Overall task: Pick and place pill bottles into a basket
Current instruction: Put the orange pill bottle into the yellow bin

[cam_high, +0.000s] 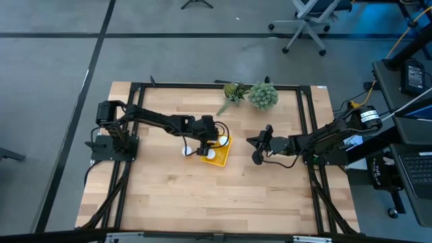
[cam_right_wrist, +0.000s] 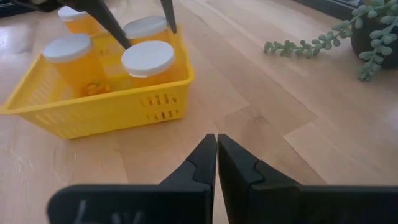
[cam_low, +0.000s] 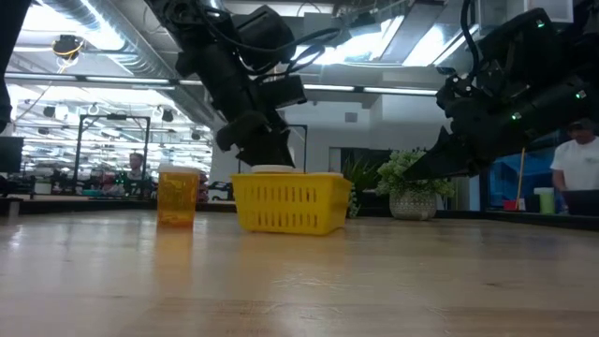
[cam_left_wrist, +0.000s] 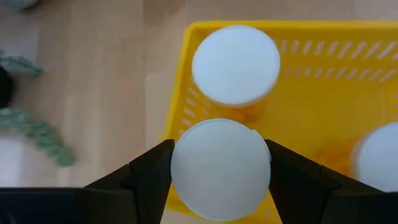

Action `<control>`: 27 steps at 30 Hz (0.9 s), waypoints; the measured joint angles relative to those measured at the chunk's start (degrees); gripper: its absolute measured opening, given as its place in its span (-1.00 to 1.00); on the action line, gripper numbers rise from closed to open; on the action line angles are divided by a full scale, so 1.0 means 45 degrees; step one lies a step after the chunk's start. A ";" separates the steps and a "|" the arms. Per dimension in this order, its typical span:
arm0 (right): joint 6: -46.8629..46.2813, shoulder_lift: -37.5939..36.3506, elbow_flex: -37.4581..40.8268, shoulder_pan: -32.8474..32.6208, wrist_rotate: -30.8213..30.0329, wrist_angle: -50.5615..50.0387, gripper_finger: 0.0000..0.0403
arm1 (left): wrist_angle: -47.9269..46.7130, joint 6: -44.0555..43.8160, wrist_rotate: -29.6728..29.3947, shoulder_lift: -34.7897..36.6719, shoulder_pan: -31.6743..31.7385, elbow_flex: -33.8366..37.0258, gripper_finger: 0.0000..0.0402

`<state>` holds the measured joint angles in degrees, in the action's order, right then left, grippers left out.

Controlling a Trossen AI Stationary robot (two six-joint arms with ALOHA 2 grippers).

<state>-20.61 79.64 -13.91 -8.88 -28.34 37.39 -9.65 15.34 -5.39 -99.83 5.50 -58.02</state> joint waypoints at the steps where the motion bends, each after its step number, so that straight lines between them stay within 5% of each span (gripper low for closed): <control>1: 0.0002 0.0000 0.0000 0.0000 -0.0001 0.0000 -0.90 | 0.0005 0.0159 -0.0226 0.0000 -0.0029 0.0000 0.16; 14: 0.0013 0.0000 0.0000 0.0000 0.0000 0.0000 -0.90 | -0.0003 0.0612 -0.0507 0.0000 -0.0301 0.0000 0.08; 27: 0.0013 0.0000 0.0000 0.0000 0.0010 0.0000 -0.90 | -0.0007 -0.0389 -0.0870 0.0000 -0.0286 0.0000 0.26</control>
<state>-20.56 79.64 -13.91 -8.88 -28.29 37.39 -9.68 13.58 -9.31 -99.83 4.21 -58.02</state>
